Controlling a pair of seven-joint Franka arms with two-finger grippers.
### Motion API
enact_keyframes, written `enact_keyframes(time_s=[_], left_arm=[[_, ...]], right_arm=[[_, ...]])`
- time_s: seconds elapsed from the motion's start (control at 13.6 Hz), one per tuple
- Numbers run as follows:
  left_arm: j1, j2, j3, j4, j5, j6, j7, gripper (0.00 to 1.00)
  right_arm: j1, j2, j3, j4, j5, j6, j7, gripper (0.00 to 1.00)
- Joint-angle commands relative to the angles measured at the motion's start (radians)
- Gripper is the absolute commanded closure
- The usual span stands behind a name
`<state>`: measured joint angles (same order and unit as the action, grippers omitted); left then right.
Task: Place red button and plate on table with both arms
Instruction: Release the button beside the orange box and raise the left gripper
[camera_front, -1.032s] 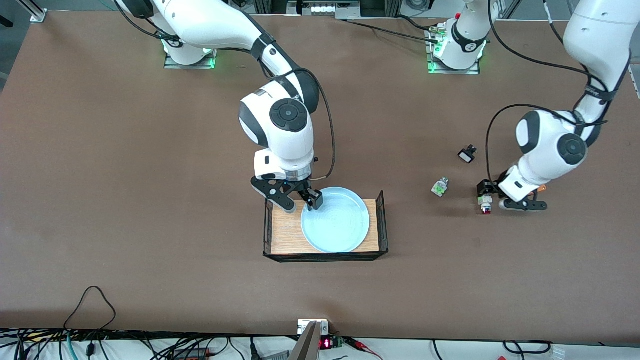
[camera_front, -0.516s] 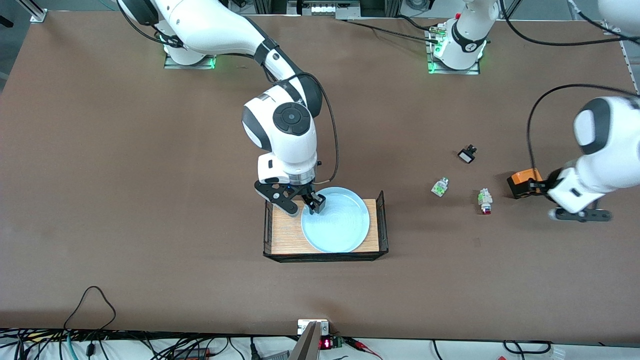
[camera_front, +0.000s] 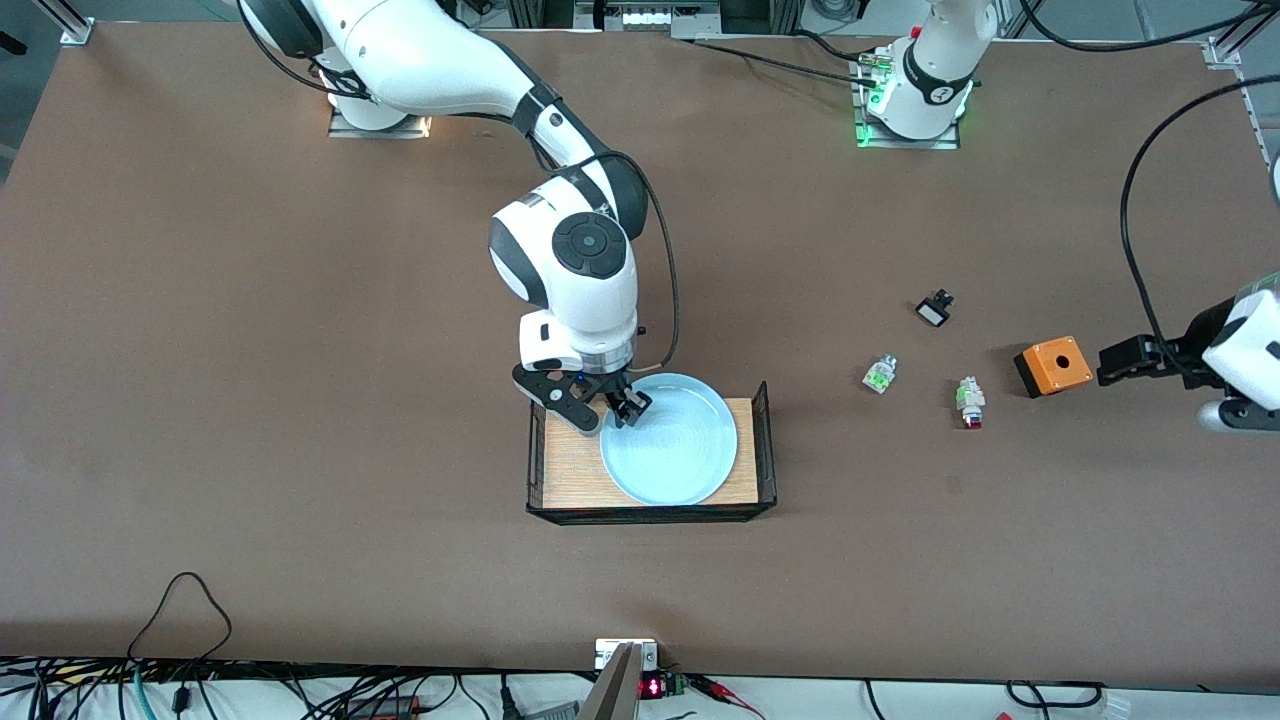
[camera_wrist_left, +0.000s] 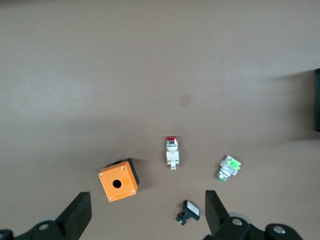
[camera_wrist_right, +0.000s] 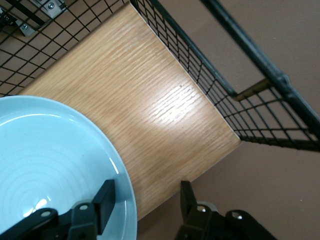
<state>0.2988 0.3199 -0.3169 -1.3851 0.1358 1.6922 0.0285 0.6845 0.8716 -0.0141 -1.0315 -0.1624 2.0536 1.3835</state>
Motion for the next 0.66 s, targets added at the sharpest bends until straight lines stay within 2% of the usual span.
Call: enact_keyframes(time_s=[0.0,0.15,0.22,0.37,0.44,0.59], left_arm=[[-0.137,-0.030,0.132,-0.003,-0.024,-0.022,0.021,0.00],[-0.156,-0.060,0.160,-0.035,-0.048,-0.022,0.014,0.00],[-0.156,-0.083,0.168,-0.070,-0.108,-0.019,0.013,0.00],[-0.168,-0.140,0.170,-0.174,-0.131,0.044,0.005,0.00],[-0.175,-0.154,0.170,-0.205,-0.131,0.070,-0.018,0.00],[-0.173,-0.151,0.167,-0.200,-0.130,0.076,-0.058,0.00]], right_arm=[[0.007,0.024,-0.006,0.033,-0.016,-0.020,0.016,0.35],[0.009,0.024,-0.006,0.039,-0.016,-0.023,0.017,0.36],[0.007,0.024,-0.006,0.041,-0.016,-0.035,0.017,0.37],[0.010,0.023,-0.006,0.054,-0.016,-0.058,0.016,0.35],[0.012,0.023,-0.006,0.065,-0.016,-0.075,0.016,0.31],[0.012,0.021,-0.006,0.067,-0.016,-0.089,0.012,0.13]])
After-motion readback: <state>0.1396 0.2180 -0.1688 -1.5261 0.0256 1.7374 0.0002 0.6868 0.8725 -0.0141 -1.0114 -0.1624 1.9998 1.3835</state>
